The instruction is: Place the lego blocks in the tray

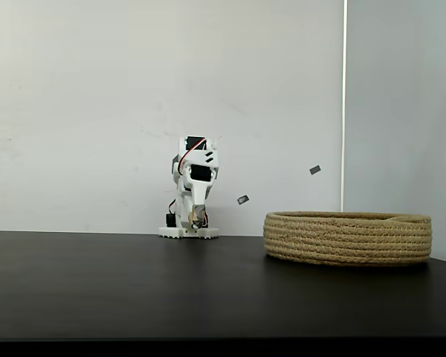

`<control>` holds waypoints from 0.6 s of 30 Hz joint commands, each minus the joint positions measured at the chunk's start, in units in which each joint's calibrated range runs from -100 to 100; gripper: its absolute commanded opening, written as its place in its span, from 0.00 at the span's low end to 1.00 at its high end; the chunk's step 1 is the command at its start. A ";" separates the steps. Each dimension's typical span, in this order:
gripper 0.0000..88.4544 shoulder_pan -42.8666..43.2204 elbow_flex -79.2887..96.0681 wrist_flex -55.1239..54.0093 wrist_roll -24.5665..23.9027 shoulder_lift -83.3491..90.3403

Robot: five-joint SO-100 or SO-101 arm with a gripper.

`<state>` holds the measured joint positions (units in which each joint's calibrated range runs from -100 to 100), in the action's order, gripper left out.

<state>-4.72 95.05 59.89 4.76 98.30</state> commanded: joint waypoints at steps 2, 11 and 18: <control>0.00 -0.64 0.48 -0.87 -0.73 0.49; 0.00 -0.64 0.48 -0.95 -0.83 0.41; 0.00 -0.64 0.48 -1.04 -1.03 0.41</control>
<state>-4.72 95.14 59.89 4.03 98.30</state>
